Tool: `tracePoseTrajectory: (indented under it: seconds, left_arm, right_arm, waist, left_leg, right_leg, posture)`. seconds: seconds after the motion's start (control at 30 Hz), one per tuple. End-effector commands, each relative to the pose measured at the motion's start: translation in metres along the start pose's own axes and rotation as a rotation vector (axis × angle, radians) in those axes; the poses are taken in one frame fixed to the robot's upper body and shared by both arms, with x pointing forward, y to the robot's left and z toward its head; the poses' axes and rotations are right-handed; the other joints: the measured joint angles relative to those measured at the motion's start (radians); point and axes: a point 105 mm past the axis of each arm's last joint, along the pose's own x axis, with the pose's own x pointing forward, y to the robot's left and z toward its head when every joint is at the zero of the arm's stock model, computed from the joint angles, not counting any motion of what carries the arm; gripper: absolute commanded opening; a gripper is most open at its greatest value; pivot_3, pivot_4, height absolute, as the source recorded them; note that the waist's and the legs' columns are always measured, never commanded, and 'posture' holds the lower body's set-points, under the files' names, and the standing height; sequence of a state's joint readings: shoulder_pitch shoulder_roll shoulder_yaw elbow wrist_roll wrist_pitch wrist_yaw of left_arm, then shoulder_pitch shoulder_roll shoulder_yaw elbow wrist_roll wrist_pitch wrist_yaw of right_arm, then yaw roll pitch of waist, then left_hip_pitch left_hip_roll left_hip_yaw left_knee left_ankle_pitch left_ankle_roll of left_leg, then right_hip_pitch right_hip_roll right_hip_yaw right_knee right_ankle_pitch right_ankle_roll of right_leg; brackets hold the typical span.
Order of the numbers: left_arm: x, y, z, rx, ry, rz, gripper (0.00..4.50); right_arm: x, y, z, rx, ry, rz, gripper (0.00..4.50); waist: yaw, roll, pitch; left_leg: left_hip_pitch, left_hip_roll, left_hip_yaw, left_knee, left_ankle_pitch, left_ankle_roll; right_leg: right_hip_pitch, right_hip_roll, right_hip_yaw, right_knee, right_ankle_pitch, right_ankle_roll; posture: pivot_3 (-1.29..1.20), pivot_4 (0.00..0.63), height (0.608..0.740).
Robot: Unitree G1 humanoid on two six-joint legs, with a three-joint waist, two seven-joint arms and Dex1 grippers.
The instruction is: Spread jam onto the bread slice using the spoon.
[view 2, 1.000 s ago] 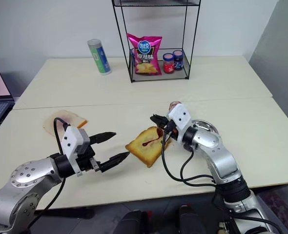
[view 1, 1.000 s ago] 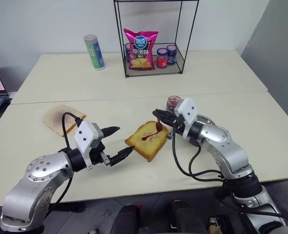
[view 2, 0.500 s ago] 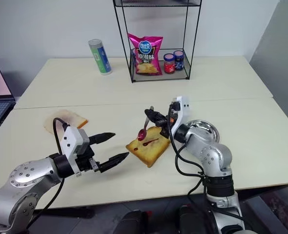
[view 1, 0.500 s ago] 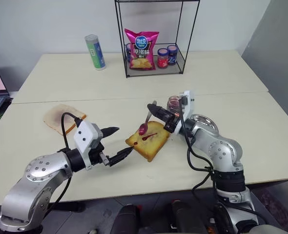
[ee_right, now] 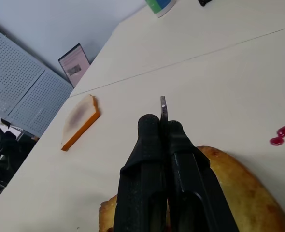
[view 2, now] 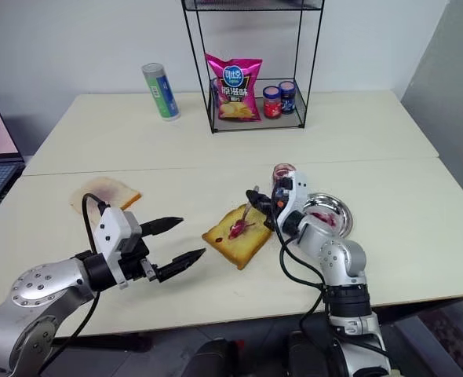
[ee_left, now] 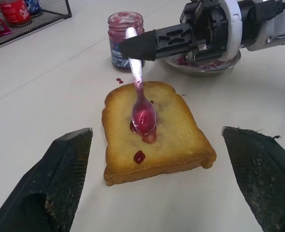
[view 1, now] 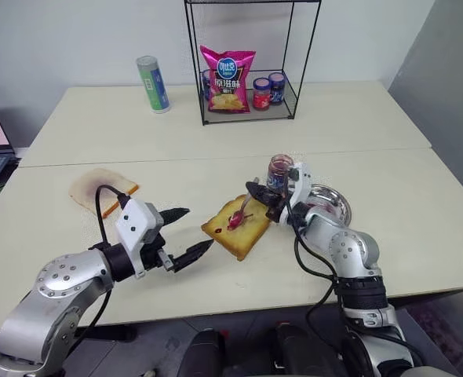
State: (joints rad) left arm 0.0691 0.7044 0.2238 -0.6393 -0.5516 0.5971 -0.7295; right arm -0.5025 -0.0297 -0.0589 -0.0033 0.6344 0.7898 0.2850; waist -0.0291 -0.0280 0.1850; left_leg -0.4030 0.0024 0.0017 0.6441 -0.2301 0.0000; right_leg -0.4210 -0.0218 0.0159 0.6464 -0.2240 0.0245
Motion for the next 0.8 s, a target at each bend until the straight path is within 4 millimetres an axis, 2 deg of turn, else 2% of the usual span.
tracePoseTrajectory:
  seconds: [0.03,0.17,0.33,0.43,0.6,0.8]
  left_arm:
    - [-0.001,-0.001,0.012,0.049,-0.032,-0.007,4.50]
    - [0.001,0.000,0.012,0.052,-0.033,-0.014,4.50]
    - [0.003,0.002,0.013,0.055,-0.036,-0.019,4.50]
    - [0.004,0.002,0.013,0.056,-0.040,-0.025,4.50]
    - [0.006,0.001,0.015,0.062,-0.034,-0.058,4.50]
    - [0.013,0.000,0.032,0.106,-0.013,-0.153,4.50]
  right_arm:
    - [-0.008,-0.016,0.018,-0.057,-0.052,-0.060,0.01]
    - [-0.018,-0.025,0.026,-0.092,-0.063,-0.086,0.01]
    - [-0.023,-0.027,0.036,-0.105,-0.085,-0.096,0.01]
    - [-0.024,-0.014,0.045,-0.046,-0.111,-0.036,0.01]
    - [-0.030,0.019,0.064,0.194,-0.159,0.149,0.01]
    - [-0.044,0.028,0.080,0.265,-0.192,0.202,0.01]
  waist:
    - [0.000,0.000,0.000]
    - [0.001,0.000,0.000]
    - [0.000,0.000,0.000]
    - [0.001,0.000,0.000]
    - [0.000,0.000,0.000]
    - [0.002,0.000,0.000]
  left_leg:
    - [0.000,0.000,0.000,0.000,0.000,0.000]
    - [0.000,0.000,0.000,0.000,0.000,0.000]
    - [0.001,0.000,0.000,0.000,0.000,0.000]
    - [0.001,0.000,0.000,0.000,0.000,0.000]
    - [0.000,0.000,0.000,0.000,0.000,0.000]
    - [0.000,0.000,-0.001,-0.001,0.000,0.000]
  right_leg:
    - [0.000,0.000,0.000,0.000,0.000,0.000]
    - [0.000,0.000,0.000,0.000,0.000,0.000]
    - [0.001,0.000,0.000,0.000,0.000,0.000]
    - [0.001,0.000,0.000,0.000,0.000,0.000]
    - [0.000,0.000,0.000,0.000,0.000,0.000]
    - [0.001,0.001,-0.001,0.000,0.000,0.000]
  posture:
    - [0.00,0.150,0.740]
    - [0.00,0.150,0.740]
    - [0.00,0.150,0.740]
    - [0.00,0.150,0.740]
    - [0.00,0.150,0.740]
    - [0.00,0.150,0.740]
